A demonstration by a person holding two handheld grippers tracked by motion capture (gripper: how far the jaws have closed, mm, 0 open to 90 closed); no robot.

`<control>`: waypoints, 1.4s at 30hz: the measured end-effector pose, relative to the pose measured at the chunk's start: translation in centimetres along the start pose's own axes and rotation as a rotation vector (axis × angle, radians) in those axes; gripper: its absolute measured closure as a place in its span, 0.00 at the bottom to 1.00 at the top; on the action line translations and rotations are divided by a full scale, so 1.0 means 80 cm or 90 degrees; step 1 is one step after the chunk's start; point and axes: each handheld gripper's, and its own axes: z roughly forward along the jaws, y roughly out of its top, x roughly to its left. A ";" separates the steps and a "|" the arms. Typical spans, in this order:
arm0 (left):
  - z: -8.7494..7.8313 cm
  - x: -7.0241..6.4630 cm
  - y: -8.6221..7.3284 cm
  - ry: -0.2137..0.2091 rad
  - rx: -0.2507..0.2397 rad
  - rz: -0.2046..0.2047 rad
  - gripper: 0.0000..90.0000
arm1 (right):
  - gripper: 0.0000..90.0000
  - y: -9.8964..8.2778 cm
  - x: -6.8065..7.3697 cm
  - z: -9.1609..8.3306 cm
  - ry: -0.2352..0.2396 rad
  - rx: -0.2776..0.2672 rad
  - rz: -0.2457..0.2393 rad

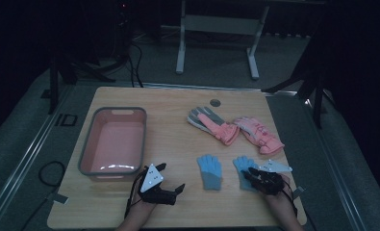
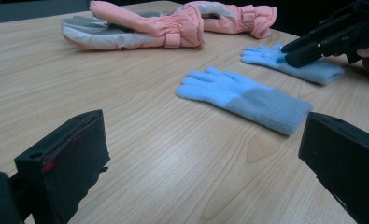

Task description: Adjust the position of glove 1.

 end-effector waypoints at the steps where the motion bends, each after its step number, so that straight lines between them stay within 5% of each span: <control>1: 0.000 0.000 0.000 0.000 0.000 0.000 0.02 | 0.83 0.000 0.001 0.000 -0.006 0.001 -0.006; 9: 0.000 0.000 0.000 -0.001 0.000 -0.002 0.02 | 0.95 0.011 0.008 -0.001 -0.041 0.023 0.017; 24: 0.000 0.000 0.000 0.001 -0.001 0.001 0.02 | 0.95 0.090 0.033 -0.054 -0.085 -0.054 0.051; 33: 0.000 0.000 0.000 -0.002 -0.003 -0.002 0.02 | 0.95 0.127 0.075 -0.055 -0.041 -0.071 0.037; 42: 0.000 -0.001 0.000 -0.001 -0.003 0.005 0.02 | 0.95 0.138 0.115 -0.028 0.011 -0.058 0.025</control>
